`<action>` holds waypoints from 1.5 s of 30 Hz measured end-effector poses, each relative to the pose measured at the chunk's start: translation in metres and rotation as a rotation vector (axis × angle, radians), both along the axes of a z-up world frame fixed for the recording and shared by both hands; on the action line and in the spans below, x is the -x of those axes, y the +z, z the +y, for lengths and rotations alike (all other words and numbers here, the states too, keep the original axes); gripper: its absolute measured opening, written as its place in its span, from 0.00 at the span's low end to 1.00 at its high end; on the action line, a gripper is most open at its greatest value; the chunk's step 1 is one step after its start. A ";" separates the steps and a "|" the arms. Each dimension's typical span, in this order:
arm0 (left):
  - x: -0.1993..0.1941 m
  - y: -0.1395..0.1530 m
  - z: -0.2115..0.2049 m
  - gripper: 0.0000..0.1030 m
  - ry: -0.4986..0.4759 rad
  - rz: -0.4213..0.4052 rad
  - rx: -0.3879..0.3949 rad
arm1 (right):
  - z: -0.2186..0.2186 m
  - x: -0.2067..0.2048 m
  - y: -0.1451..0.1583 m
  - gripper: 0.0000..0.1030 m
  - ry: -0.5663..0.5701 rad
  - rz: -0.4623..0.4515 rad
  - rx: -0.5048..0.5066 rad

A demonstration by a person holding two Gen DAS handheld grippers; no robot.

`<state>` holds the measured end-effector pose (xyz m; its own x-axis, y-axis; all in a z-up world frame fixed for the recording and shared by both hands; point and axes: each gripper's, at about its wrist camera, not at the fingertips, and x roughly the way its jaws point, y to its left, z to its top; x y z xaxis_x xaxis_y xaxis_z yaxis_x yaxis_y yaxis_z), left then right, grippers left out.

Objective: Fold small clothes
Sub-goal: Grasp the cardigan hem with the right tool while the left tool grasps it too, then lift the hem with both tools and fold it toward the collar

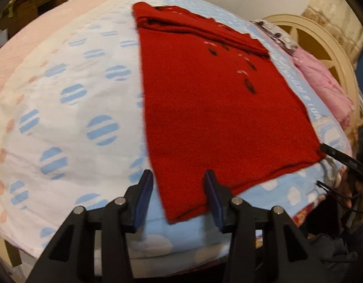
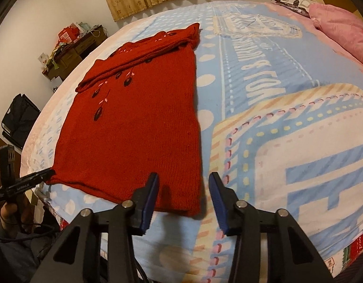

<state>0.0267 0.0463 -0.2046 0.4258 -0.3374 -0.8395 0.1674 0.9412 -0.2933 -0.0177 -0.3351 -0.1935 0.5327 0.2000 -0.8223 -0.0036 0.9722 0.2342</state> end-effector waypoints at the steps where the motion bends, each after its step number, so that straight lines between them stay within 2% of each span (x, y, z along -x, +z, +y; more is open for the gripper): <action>1: -0.001 0.000 0.002 0.49 0.006 0.005 0.002 | 0.000 0.001 0.000 0.42 0.005 0.005 -0.009; 3: 0.000 0.001 0.006 0.49 0.007 0.017 0.022 | 0.002 0.003 -0.001 0.41 0.017 0.011 -0.021; 6: 0.001 -0.001 0.004 0.49 -0.024 0.021 0.010 | 0.003 0.005 -0.007 0.39 0.027 0.020 -0.039; 8: 0.001 -0.001 0.005 0.49 -0.025 0.017 0.021 | 0.002 0.005 -0.009 0.28 0.023 0.015 -0.045; 9: 0.001 -0.001 0.005 0.48 -0.031 0.014 0.026 | 0.001 0.005 -0.009 0.17 0.019 0.004 -0.057; 10: 0.001 0.000 0.005 0.38 -0.045 0.007 0.031 | 0.000 0.005 -0.009 0.11 0.014 -0.001 -0.075; 12: 0.001 0.000 0.005 0.15 -0.072 0.010 0.062 | -0.004 0.006 -0.007 0.09 -0.001 -0.018 -0.096; 17: 0.000 0.011 0.016 0.12 -0.049 -0.018 0.101 | -0.007 0.011 0.006 0.09 -0.002 -0.070 -0.143; 26: -0.003 0.043 0.038 0.09 -0.059 -0.102 0.310 | -0.014 0.017 0.040 0.08 0.010 -0.180 -0.272; 29: -0.011 0.051 0.040 0.09 -0.057 -0.127 0.301 | -0.013 0.014 0.053 0.08 0.016 -0.213 -0.275; 33: -0.028 0.058 0.044 0.08 -0.043 -0.143 0.308 | -0.019 0.000 0.065 0.08 0.008 -0.231 -0.342; 40: -0.066 0.076 0.051 0.06 -0.050 -0.199 0.347 | -0.028 -0.043 0.088 0.08 -0.009 -0.264 -0.392; 45: -0.096 0.081 0.052 0.06 -0.045 -0.203 0.326 | -0.028 -0.079 0.099 0.08 -0.004 -0.269 -0.404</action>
<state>0.1232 0.0982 -0.1236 0.5507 -0.5953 -0.5852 0.2922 0.7941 -0.5329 0.0616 -0.3630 -0.0941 0.7172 0.4725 -0.5123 -0.1127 0.8040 0.5839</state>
